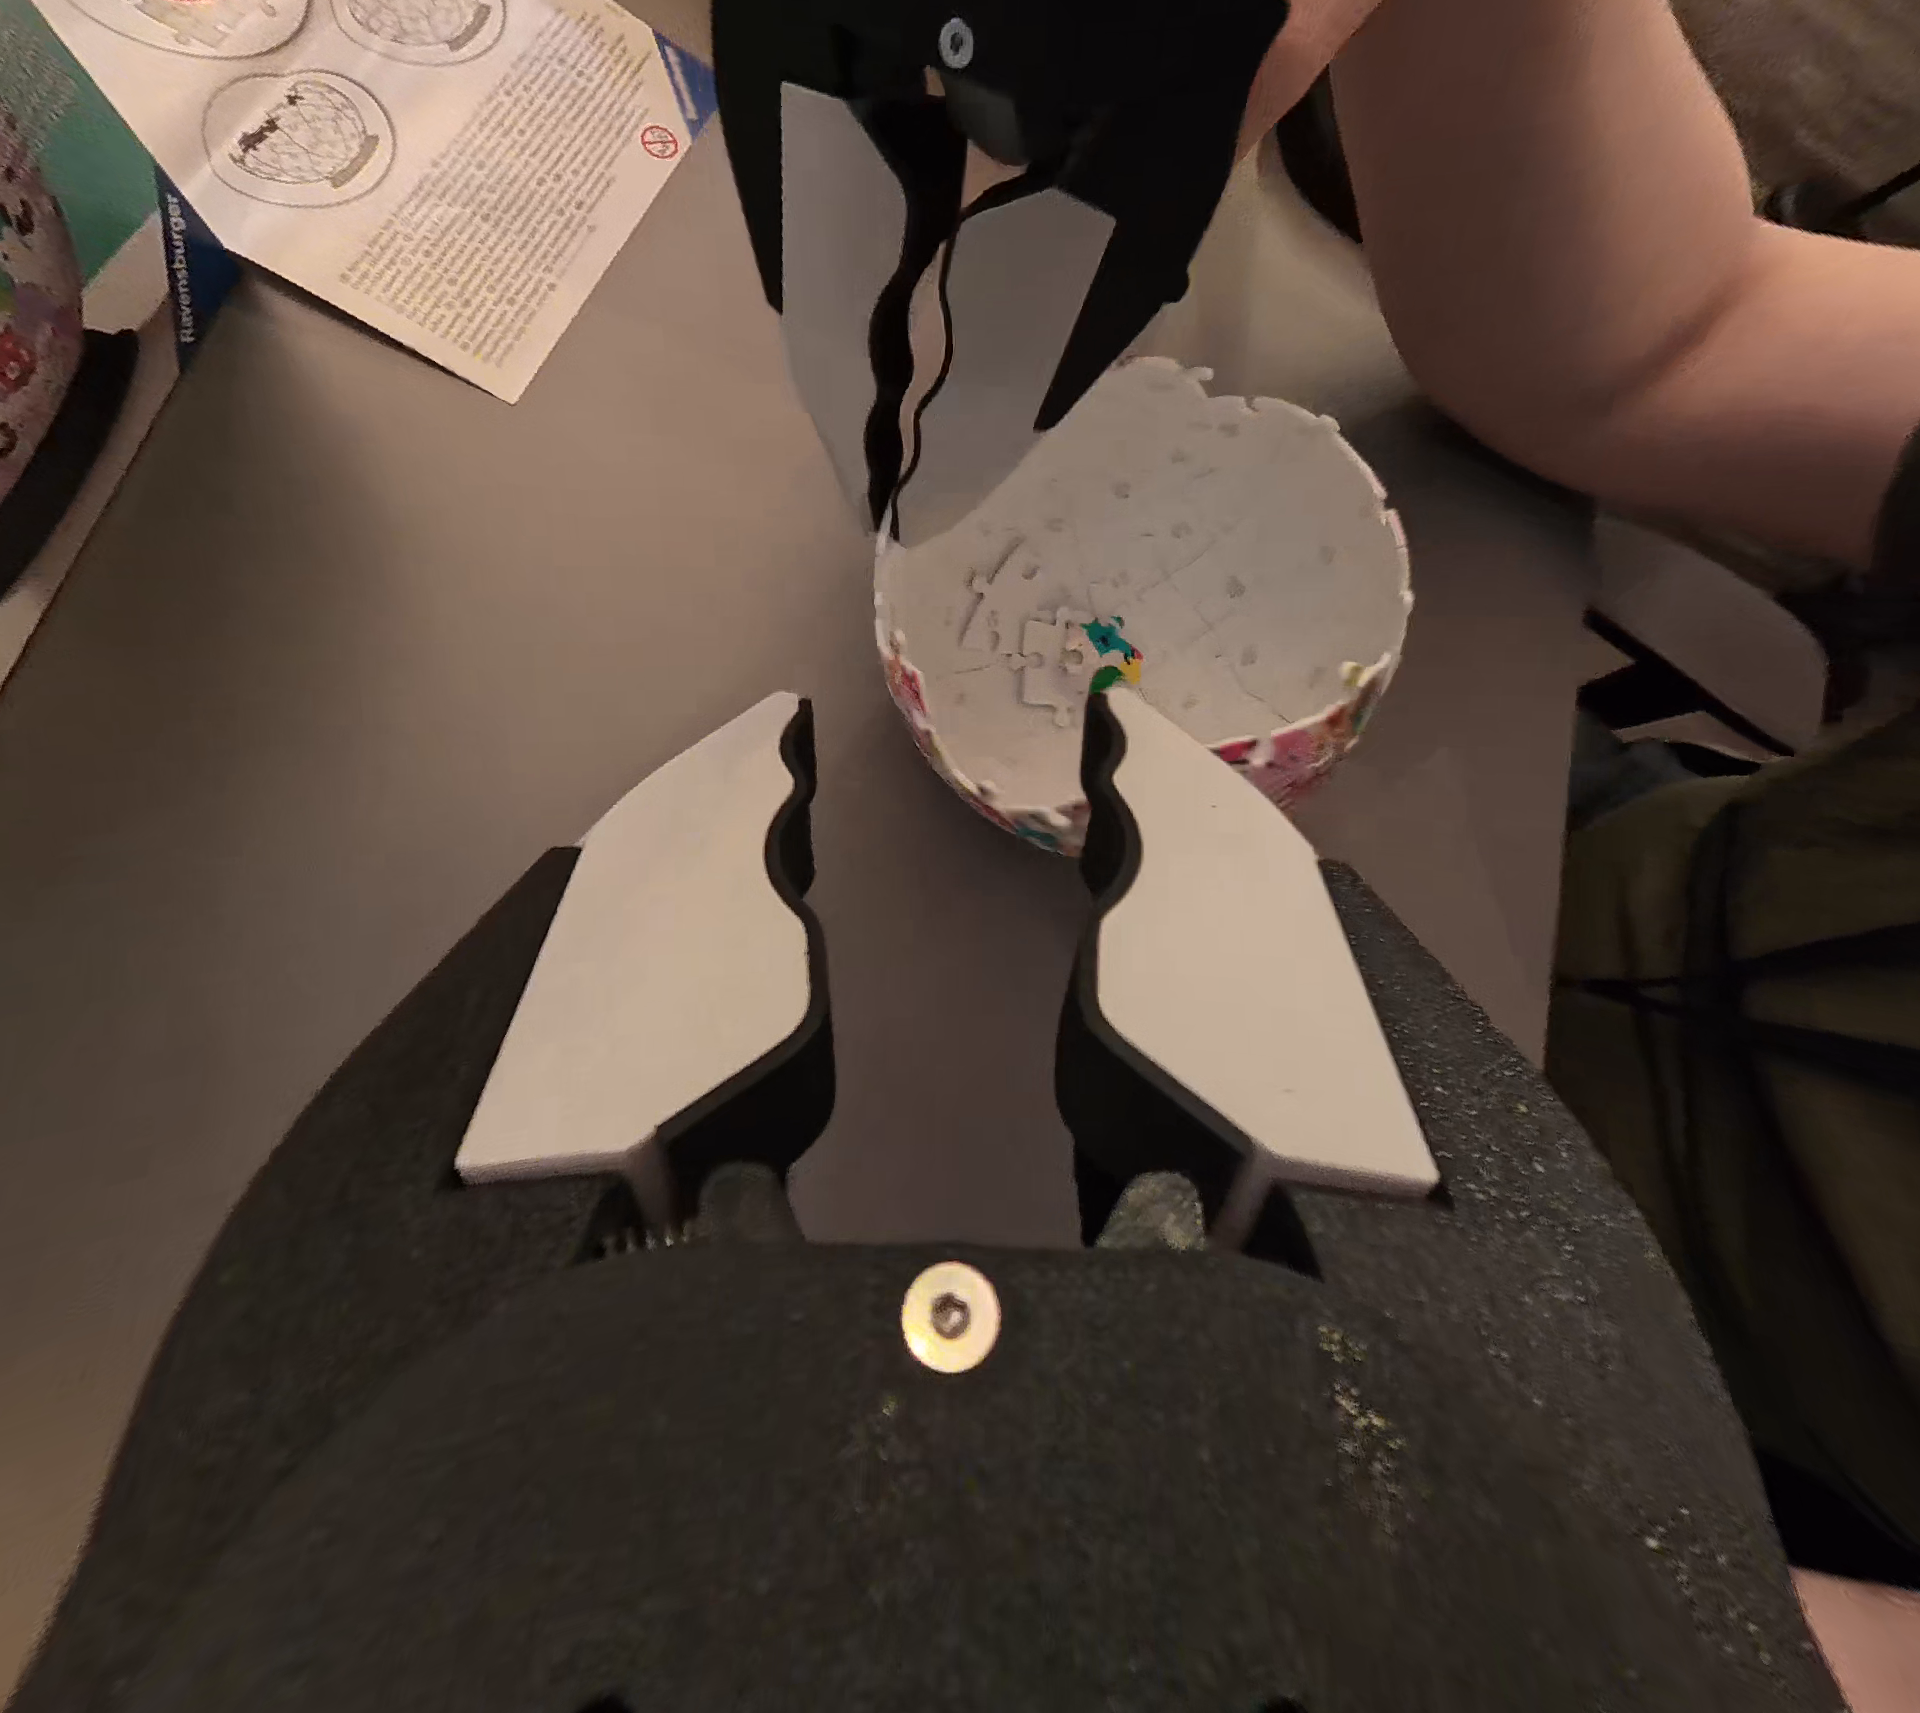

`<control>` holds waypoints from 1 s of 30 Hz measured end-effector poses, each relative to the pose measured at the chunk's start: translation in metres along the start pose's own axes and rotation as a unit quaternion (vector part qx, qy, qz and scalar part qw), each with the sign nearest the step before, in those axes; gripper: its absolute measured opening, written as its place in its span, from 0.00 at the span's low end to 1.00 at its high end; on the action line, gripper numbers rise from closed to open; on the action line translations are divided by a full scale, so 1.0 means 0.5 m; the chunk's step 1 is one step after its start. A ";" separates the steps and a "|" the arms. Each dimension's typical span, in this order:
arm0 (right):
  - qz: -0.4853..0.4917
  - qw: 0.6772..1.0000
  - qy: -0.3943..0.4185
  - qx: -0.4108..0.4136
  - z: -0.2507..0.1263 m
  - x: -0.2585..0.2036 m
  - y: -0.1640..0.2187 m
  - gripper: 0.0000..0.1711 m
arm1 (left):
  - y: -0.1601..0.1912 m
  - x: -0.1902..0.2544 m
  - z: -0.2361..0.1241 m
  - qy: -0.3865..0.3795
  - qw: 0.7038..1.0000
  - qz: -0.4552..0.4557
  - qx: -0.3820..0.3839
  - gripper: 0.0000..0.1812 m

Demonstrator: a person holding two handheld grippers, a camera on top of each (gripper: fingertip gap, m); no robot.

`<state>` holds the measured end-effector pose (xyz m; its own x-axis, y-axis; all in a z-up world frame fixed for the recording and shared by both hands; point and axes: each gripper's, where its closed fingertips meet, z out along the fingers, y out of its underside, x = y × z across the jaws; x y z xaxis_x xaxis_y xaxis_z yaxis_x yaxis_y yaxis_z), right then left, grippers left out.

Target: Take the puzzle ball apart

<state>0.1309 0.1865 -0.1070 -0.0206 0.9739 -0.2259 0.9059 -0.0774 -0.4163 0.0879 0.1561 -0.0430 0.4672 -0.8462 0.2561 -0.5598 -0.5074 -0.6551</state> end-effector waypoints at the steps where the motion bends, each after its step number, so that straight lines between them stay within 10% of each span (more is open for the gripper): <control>1: 0.026 1.000 0.000 -0.009 0.000 -0.003 0.008 0.03 | 0.003 0.002 -0.005 0.001 1.000 -0.003 -0.003 0.28; 7: 0.126 0.990 -0.026 -0.051 -0.008 -0.026 0.048 0.04 | -0.003 0.023 -0.014 0.003 1.000 0.004 -0.004 0.30; 19: -0.148 0.987 0.042 0.055 -0.022 -0.032 -0.045 0.16 | 0.012 0.051 -0.014 -0.004 0.999 0.017 -0.028 0.34; 30: -0.217 0.962 -0.023 0.163 -0.048 -0.040 -0.099 0.13 | 0.003 0.113 -0.030 -0.115 0.961 0.100 0.230 0.56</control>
<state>0.0964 0.1762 -0.0607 -0.3930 0.9195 -0.0045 0.6271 0.2644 -0.7327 0.1032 0.1050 -0.0190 0.5502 -0.8342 -0.0378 -0.3170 -0.1667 -0.9337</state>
